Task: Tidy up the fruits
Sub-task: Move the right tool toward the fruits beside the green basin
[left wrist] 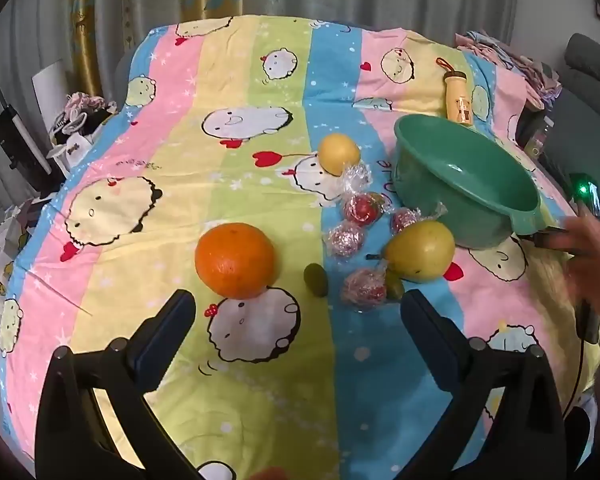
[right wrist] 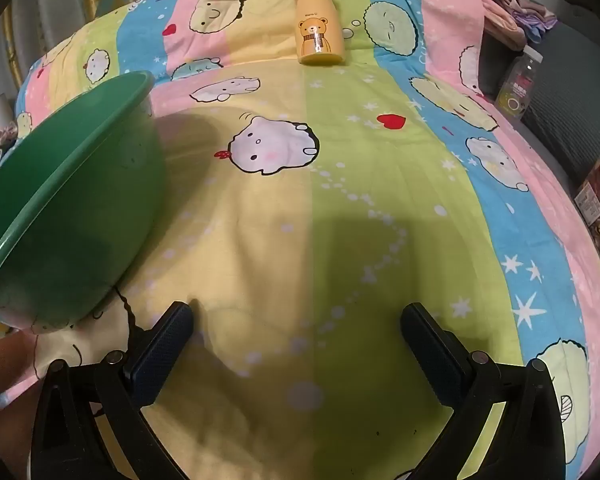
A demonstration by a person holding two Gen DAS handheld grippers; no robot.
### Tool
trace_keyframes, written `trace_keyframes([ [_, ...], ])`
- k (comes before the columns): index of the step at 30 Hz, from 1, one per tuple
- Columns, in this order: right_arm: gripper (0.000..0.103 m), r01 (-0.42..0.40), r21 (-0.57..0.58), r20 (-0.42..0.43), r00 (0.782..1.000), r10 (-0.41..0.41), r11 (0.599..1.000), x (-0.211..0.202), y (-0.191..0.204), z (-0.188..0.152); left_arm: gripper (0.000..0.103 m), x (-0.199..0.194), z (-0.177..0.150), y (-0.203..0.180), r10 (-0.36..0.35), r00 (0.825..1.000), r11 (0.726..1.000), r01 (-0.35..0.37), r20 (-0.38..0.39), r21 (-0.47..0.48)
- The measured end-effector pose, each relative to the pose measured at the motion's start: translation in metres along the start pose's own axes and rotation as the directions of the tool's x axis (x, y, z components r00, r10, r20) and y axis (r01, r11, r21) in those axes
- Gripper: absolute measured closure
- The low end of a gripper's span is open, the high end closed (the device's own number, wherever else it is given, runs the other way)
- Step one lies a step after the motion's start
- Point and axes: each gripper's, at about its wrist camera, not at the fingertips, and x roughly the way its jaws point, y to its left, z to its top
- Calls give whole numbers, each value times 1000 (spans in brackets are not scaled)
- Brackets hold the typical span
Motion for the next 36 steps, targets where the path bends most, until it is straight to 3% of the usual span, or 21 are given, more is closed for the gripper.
trace_keyframes([
  [4, 0, 3, -2, -3, 1000, -3, 1000, 1, 1, 0, 0, -8, 4, -3, 31, 998, 999, -30, 56, -15],
  [7, 0, -1, 0, -3, 1000, 1, 1000, 1, 1, 0, 0, -18, 9, -1, 10, 994, 998, -3, 108, -67],
  [17, 0, -4, 7, -6, 1000, 4, 1000, 0, -1, 0, 0, -18, 28, -14, 20, 991, 997, -10, 130, -78],
  [20, 0, 26, 61, -23, 999, -25, 998, -9, 6, 1, 0, -20, 30, -15, 19, 991, 997, -8, 130, -79],
  [24, 0, -93, 113, 127, 989, 78, 989, -69, 31, -5, 0, -27, 30, -11, 36, 990, 996, -24, 138, -83],
  [27, 0, -139, 29, 199, 971, 131, 990, -111, 69, -11, 0, -32, 30, -6, 56, 989, 995, -44, 137, -92],
  [31, 0, -182, -75, 230, 954, 195, 980, -150, 118, -19, 0, -43, 30, 4, 59, 987, 992, -41, 147, -117],
  [36, 0, -249, -122, 218, 938, 270, 961, -168, 157, -27, 0, -55, 28, 10, 70, 985, 991, -51, 159, -120],
])
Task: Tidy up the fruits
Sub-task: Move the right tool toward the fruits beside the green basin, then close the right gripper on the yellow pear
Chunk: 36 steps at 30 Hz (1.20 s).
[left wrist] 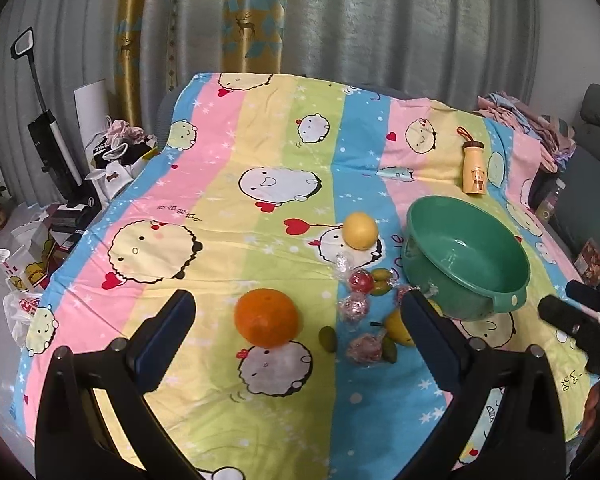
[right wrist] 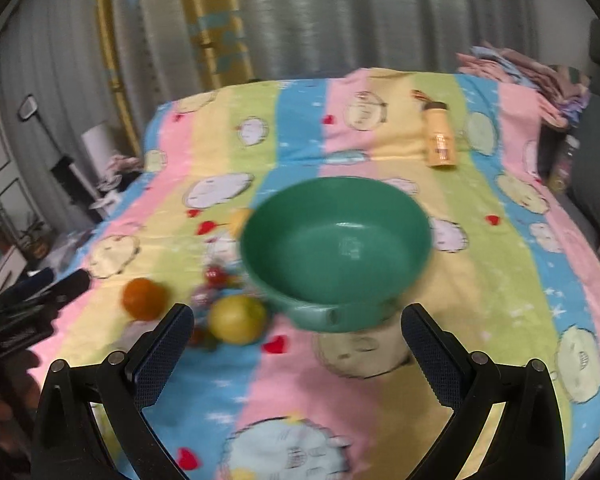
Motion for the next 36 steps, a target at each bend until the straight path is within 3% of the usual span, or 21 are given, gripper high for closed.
trace_keyframes([
  [9, 0, -7, -99, -1, 1000, 6, 995, -4, 48, -6, 0, -11, -2, 12, 13, 1000, 1000, -13, 3, 3],
  [36, 0, -14, -118, -42, 999, 9, 993, 10, 67, -13, 0, -4, -4, 12, 1, 1000, 1000, -1, -31, 15],
])
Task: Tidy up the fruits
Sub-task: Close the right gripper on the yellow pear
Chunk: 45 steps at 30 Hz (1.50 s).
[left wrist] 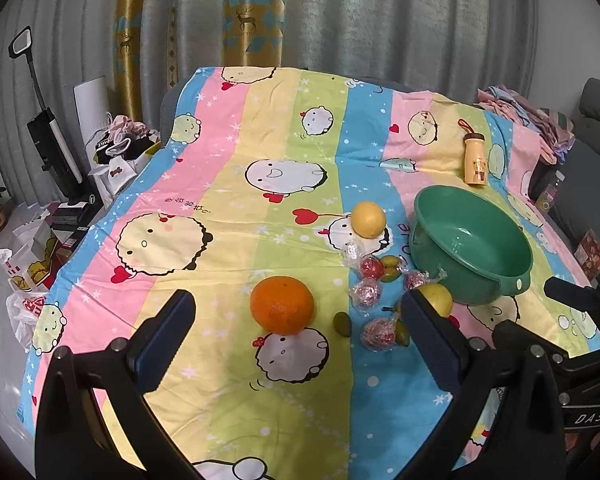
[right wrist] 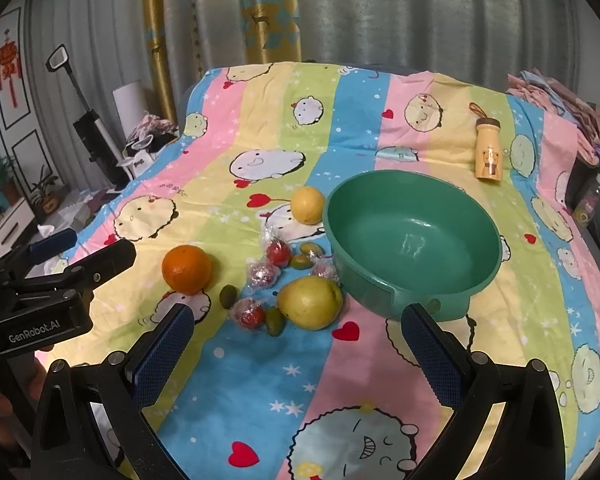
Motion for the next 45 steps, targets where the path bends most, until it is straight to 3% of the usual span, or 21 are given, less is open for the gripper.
trace_keyframes([
  [9, 0, -17, 17, -20, 1000, 17, 1000, 12, -6, -5, 0, 14, -4, -3, -57, 998, 998, 57, -38, -15],
  [16, 0, -59, 24, -35, 998, 60, 998, 27, -13, -11, 0, 30, -8, 0, -193, 979, 979, 186, -73, -86],
  [22, 0, -147, 30, -65, 987, 148, 989, 42, -19, -24, 0, 45, -15, -7, -347, 928, 935, 331, -133, -126],
  [25, 0, -178, 47, -73, 981, 181, 983, 50, -26, -33, 1, 49, -19, -15, -446, 884, 894, 429, -144, -132],
  [30, 3, -212, 85, -79, 973, 219, 974, 64, -43, -41, 2, 58, -19, -34, -499, 854, 866, 493, -145, -80],
  [38, 11, -268, 104, -96, 956, 278, 958, 92, -54, -35, 11, 87, -10, -63, -489, 854, 864, 502, -177, 37],
  [45, 31, -287, 164, -118, 944, 307, 944, 115, -62, -31, 19, 117, -3, -77, -528, 812, 829, 556, -249, 57],
])
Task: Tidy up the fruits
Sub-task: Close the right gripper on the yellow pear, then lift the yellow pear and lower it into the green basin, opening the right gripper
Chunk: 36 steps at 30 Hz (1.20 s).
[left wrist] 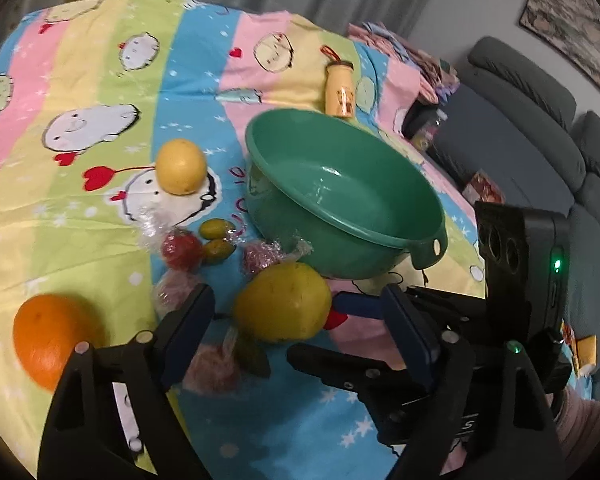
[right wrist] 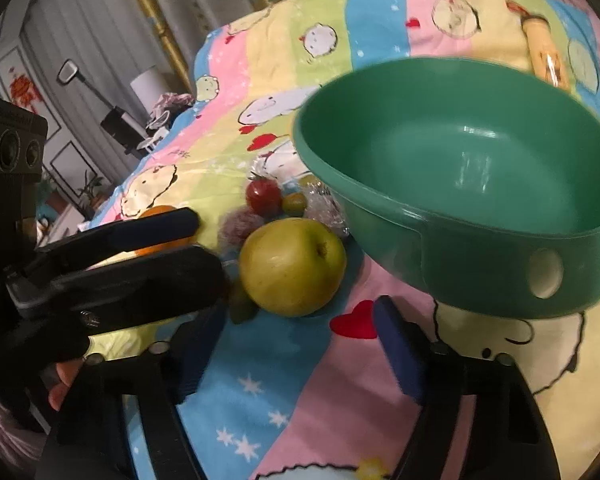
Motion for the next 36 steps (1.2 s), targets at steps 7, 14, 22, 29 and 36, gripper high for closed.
trace_keyframes([
  [7, 39, -52, 53, 14, 999, 52, 997, 11, -5, 5, 28, 22, 3, 3, -35, 998, 999, 35, -56, -4],
  [14, 43, -82, 57, 17, 997, 81, 995, 15, -3, 5, 48, 23, 3, 9, 1, 999, 1000, -2, -53, -17],
  [22, 44, -77, 28, 64, 995, 75, 997, 7, 3, 4, 48, 9, 3, 2, 10, 1000, 1000, -10, -17, 10],
  [29, 44, -93, -60, 157, 982, 101, 994, -29, 28, 9, 48, -34, 8, -23, 37, 995, 996, -44, 97, 74],
  [36, 44, -88, -77, 259, 960, 106, 993, -61, 29, 35, 48, -41, 45, -47, 10, 989, 993, -28, 146, 119],
])
